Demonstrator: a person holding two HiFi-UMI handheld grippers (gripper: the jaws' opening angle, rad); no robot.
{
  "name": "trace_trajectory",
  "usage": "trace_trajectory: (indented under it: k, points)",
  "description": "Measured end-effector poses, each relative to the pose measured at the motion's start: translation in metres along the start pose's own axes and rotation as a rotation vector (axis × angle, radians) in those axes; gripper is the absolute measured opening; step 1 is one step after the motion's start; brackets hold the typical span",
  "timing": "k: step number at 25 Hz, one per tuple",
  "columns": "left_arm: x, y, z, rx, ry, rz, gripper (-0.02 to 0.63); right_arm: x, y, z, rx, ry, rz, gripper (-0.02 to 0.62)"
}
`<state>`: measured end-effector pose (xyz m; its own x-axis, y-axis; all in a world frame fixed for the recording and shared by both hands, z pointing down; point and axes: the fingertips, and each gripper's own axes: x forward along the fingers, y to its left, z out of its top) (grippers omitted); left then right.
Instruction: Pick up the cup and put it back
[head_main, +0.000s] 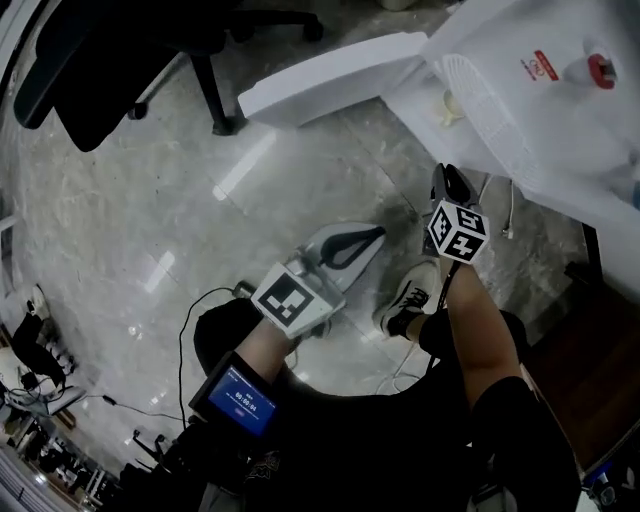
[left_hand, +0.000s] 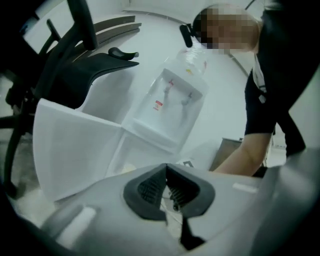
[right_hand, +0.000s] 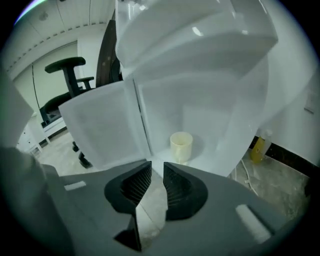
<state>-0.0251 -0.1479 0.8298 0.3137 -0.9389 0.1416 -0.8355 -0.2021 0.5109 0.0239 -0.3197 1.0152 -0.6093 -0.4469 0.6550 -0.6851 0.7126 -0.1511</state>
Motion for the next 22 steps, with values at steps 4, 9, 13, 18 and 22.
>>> trace_trajectory:
  k: [4,9,13,18,22]
  points:
    - [0.017,0.027,-0.007,-0.056,-0.038,-0.094,0.005,0.052,-0.026,-0.021,0.000,0.018,-0.061,0.109]
    - [0.024,0.033,0.000,-0.053,-0.040,-0.185,0.005,0.098,-0.035,-0.016,-0.012,-0.012,-0.102,0.109]
    - [0.018,0.037,-0.016,-0.037,-0.008,-0.164,0.005,0.109,-0.054,-0.026,0.072,-0.001,-0.183,0.138]
    - [0.008,0.039,-0.037,-0.093,0.010,-0.131,0.005,0.118,-0.060,-0.021,0.112,0.046,-0.177,0.164]
    - [0.002,0.035,-0.021,-0.046,0.000,-0.117,0.005,0.135,-0.075,-0.012,0.065,0.043,-0.237,0.163]
